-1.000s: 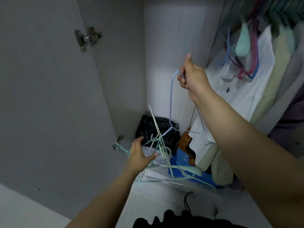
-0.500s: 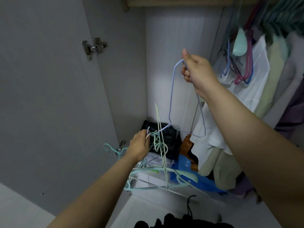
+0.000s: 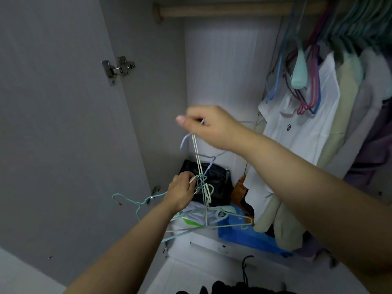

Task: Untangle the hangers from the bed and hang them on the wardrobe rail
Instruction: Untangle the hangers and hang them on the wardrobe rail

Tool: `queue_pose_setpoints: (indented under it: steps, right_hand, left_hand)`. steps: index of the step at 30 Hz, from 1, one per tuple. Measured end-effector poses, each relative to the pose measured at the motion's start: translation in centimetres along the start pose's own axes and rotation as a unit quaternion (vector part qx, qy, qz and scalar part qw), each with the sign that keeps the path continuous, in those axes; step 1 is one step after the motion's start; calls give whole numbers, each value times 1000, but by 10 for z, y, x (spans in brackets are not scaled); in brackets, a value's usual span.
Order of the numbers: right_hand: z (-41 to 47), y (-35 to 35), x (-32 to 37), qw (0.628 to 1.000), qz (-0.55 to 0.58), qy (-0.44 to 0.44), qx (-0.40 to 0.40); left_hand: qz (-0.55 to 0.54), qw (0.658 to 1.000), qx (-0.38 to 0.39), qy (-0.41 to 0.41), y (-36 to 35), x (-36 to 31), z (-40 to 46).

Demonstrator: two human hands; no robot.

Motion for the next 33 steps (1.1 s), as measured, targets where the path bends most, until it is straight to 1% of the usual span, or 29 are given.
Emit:
queue_pose_setpoints:
  steps: [2,4,6,8,9,11,13,15,17,19,21,23,25,27,28,29,31,32,33]
  right_hand:
    - [-6,-17,17,989,-103,41,95]
    - [-10,-33,20,964,-203,70,154]
    - [-12,-41,13,944,-269,81,171]
    - [-11,-39,5,934,-311,93,146]
    - [-9,-35,2,936,-315,96,124]
    - [-5,-23,0,952,-284,87,76]
    - [-1,-9,-2,968,-238,66,33]
    - [2,1,-3,981,-187,53,3]
    - [3,7,-1,989,-130,60,-27]
    - [2,6,10,988,-96,101,-69]
    - [-4,-3,26,979,-69,161,-105]
    - [-11,-19,41,968,-61,211,-119]
    - [-14,-38,47,962,-79,236,-115]
    - [-15,-54,46,958,-108,244,-108]
    - [-14,-60,44,958,-115,243,-101]
    - [-14,-65,43,960,-113,237,-93]
    - [-13,-71,47,968,-97,217,-80]
    - [-12,-72,50,971,-91,208,-80]
    - [-11,-72,53,972,-89,200,-84]
  left_hand:
    - [-5,1000,-5,0,4,-5,3]
    - [-17,999,-19,-21,8,-10,6]
    - [-23,999,-20,-14,13,-11,10]
    - [-37,999,-14,19,15,-7,12]
    - [-38,998,-10,39,15,-4,13]
    - [-37,995,3,91,13,4,12]
    - [-73,988,1,139,13,10,8]
    - [-110,980,-1,168,10,19,2]
    - [-153,969,-3,193,6,29,-6]
    - [-196,956,-2,217,3,37,-15]
    - [-257,938,-17,233,1,42,-23]
    - [-313,910,-22,271,5,45,-30]
    - [-365,879,-26,306,9,49,-33]
    - [-400,864,-29,305,16,51,-33]
    - [-404,867,-29,289,22,48,-34]
    - [-424,863,-24,274,24,48,-34]
    - [-431,866,-3,254,34,38,-37]
    - [-424,874,5,238,41,31,-37]
    - [-439,868,25,230,43,25,-36]
Point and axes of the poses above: each hand's wrist, its own z-axis towards the middle knuckle, its own y-axis out of the back of the hand, x = y × z, the point moved 2 cm from there along z, towards the middle knuckle, and after that the axes turned 2 degrees about -x, right-handed, at the moved point
